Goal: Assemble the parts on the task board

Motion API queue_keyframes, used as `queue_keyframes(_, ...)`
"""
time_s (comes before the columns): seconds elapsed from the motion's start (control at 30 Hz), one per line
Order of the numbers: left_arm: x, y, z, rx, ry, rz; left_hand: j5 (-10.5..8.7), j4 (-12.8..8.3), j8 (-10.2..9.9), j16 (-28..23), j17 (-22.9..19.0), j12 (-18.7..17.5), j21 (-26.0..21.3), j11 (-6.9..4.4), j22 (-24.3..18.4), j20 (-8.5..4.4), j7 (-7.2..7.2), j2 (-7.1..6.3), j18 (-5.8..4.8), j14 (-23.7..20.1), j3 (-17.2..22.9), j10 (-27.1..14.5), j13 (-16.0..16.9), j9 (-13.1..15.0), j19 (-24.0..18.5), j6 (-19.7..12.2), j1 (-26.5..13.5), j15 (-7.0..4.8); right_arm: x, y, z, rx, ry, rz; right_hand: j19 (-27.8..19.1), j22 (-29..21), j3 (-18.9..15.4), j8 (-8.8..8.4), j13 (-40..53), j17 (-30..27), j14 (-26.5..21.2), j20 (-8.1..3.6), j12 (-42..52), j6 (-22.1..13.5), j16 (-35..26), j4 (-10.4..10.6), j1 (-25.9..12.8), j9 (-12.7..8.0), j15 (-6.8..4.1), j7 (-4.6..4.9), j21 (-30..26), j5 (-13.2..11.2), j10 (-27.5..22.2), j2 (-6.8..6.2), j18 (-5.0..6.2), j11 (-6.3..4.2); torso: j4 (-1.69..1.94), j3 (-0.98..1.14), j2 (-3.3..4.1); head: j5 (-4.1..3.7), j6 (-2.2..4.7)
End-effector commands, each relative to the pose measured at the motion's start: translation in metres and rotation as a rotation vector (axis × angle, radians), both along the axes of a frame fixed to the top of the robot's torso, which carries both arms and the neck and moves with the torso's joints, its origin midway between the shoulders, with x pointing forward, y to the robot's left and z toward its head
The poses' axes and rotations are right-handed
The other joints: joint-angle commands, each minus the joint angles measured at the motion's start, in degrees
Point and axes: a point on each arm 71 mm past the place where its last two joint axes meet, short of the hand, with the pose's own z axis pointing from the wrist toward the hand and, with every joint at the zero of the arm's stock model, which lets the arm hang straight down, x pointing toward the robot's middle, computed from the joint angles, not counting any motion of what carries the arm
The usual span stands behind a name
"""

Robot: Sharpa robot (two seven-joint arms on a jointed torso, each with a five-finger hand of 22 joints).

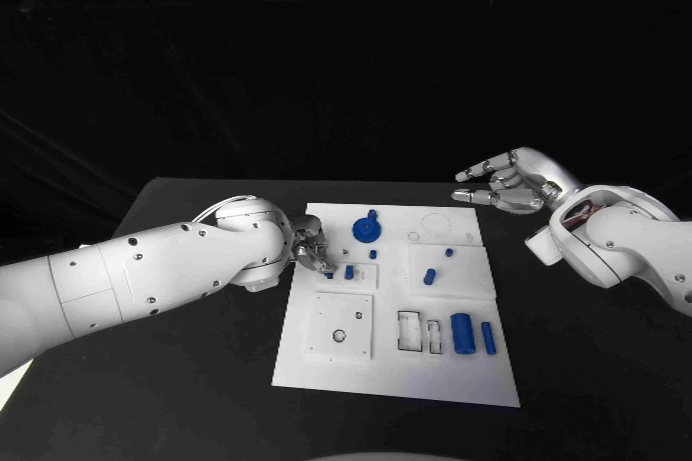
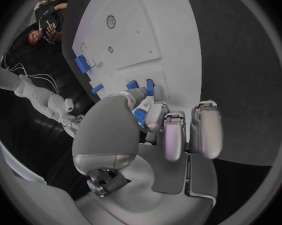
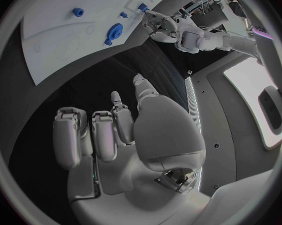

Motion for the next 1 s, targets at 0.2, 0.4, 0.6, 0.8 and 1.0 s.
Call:
queue_keyframes(0.2,0.0,0.0011,-0.0029,0.04,0.028,-0.006,0.3,-6.2,0.4,0.2,15.1,0.1,0.3,-0.07,4.9,-0.11,-0.85,-0.08,-0.42,5.9,6.3,0.4,0.1,0.0,2.9,0.7,0.3,-0.1,-0.0005,0.0016,-0.0011,0.0,0.008,0.016,-0.4,0.4,-0.4,0.01,5.8,5.9,3.9,0.11,-0.1,0.2,-0.4,0.1,-0.1,0.1,0.15,-0.21,-0.2,0.4,-0.3,0.34,1.0,0.03,-0.04,0.0,0.04,0.03,-0.08)
queue_keyframes(0.4,-0.0001,0.0014,-0.0034,0.046,0.035,-0.007,0.3,-6.3,0.4,0.2,15.1,0.2,0.3,-0.07,4.9,-0.11,-0.85,-0.1,-0.42,5.9,6.3,0.4,0.1,0.0,2.9,0.7,0.3,-0.1,-0.0006,0.0014,-0.0012,-0.002,0.009,0.016,-0.4,0.4,-0.4,0.01,5.8,5.9,3.9,0.11,-0.1,0.2,-0.4,0.1,-0.1,0.1,0.15,-0.21,-0.2,0.4,-0.3,0.34,1.0,0.03,0.0,0.0,0.01,-0.03,-0.22)
queue_keyframes(0.6,-0.0014,0.0001,-0.004,0.042,0.051,-0.013,0.3,-6.3,0.3,0.2,15.1,0.2,0.4,-0.07,5.0,-0.11,-0.85,-0.13,-0.43,5.9,6.4,0.5,0.1,0.0,2.9,0.7,0.3,-0.1,-0.0007,0.0016,-0.0012,-0.002,0.009,0.017,-0.4,0.4,-0.4,0.01,5.8,5.9,3.9,0.11,-0.1,0.2,-0.4,0.1,-0.1,0.1,0.15,-0.21,-0.2,0.4,-0.3,0.34,1.0,0.03,-0.03,0.02,0.04,0.04,-0.33)
queue_keyframes(0.8,-0.0011,-0.0002,-0.0052,0.033,0.068,0.001,-1.11,-5.4,0.4,0.2,15.1,0.4,0.4,-0.13,5.1,-0.09,-1.08,-0.18,-0.46,5.9,5.7,0.8,0.3,0.0,3.0,1.5,-1.4,-0.1,-0.0008,0.0019,-0.0012,-0.002,0.009,0.018,-0.4,0.4,-0.4,0.01,5.8,5.9,3.9,0.11,-0.1,0.2,-0.4,0.1,-0.1,0.1,0.15,-0.21,-0.2,0.4,-0.3,0.34,1.0,0.03,-0.02,0.01,0.08,0.02,-0.4)
queue_keyframes(1.0,0.0003,-0.0006,-0.0067,0.036,0.072,0.022,-4.13,-4.3,0.0,0.2,15.1,0.4,0.5,-0.44,5.3,-0.28,-1.51,-0.33,-0.47,5.9,3.7,1.0,0.4,-0.1,3.0,2.2,-3.1,-0.38,-0.0014,0.0019,-0.0008,-0.006,0.005,0.019,-0.4,0.4,-0.4,0.01,5.8,5.9,3.9,0.11,-0.1,0.2,-0.4,0.1,-0.1,0.1,0.15,-0.21,-0.2,0.4,-0.3,0.34,1.0,0.03,-0.03,0.0,0.07,-0.07,-0.57)
